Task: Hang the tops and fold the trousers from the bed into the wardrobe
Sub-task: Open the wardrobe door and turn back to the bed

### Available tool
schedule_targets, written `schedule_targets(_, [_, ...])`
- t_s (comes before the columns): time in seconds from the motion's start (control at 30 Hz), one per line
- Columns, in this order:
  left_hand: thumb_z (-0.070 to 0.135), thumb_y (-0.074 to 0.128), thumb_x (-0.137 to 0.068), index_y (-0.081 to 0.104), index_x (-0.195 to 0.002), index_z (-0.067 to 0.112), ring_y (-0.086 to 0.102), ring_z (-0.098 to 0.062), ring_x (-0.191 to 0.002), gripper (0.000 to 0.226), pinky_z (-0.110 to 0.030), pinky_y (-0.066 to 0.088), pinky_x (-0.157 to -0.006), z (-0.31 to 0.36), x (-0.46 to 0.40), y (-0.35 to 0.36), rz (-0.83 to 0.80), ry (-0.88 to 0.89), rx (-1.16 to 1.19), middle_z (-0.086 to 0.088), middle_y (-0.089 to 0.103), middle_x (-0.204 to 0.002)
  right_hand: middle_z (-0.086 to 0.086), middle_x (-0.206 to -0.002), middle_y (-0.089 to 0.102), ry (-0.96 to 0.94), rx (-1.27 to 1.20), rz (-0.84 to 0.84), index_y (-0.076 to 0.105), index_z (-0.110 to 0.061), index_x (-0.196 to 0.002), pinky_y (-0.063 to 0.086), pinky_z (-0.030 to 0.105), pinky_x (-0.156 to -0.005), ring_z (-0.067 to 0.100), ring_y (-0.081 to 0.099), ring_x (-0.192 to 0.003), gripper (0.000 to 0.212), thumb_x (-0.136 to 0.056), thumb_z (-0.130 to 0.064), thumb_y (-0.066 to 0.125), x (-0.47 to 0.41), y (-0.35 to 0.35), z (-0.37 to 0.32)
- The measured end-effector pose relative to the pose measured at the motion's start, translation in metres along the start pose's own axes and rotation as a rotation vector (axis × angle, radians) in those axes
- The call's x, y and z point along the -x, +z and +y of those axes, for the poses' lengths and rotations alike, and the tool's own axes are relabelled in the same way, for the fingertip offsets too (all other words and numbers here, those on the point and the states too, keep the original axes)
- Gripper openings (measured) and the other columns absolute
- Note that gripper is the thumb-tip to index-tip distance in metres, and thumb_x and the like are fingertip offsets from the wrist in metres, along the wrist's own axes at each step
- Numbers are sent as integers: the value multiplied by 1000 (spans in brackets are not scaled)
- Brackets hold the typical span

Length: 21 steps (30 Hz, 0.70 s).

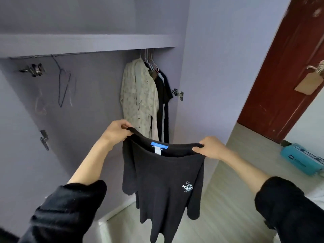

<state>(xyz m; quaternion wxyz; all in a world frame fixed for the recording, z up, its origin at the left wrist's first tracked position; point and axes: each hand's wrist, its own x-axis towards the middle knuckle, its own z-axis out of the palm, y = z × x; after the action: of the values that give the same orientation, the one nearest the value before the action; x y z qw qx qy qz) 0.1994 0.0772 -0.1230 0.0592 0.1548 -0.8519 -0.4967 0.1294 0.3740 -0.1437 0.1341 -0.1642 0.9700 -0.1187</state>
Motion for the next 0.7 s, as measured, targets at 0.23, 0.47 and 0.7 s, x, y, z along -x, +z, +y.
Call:
schedule_targets(0.23, [11,59,-86,63,-86,16,54,-18,-92,7,-25,42,-81,-28,-40,-21,245,-95,-339,-2,63,-90,5,-50,39,-86,-1,130,37,-9,-49,30,27,-47,17,38,-48,50,-96,-21,50,-95,-21,-27])
schedule_targets(0.47, [16,57,-88,53,-89,10,48,-19,-81,7,-27,38,-71,-65,-91,-41,467,-216,-392,-6,56,-87,8,-64,62,-281,-170,70,70,-11,-103,41,12,-42,4,51,-35,32,-93,-1,42,-184,-23,-88])
schedule_targets(0.7, [6,58,-84,56,-65,11,58,-21,-69,19,-27,46,-64,-107,-166,-82,557,-371,-126,-5,58,-65,5,-58,58,-357,-63,-42,66,-9,-73,49,23,-59,12,55,-51,22,-92,-17,59,-289,-16,-146])
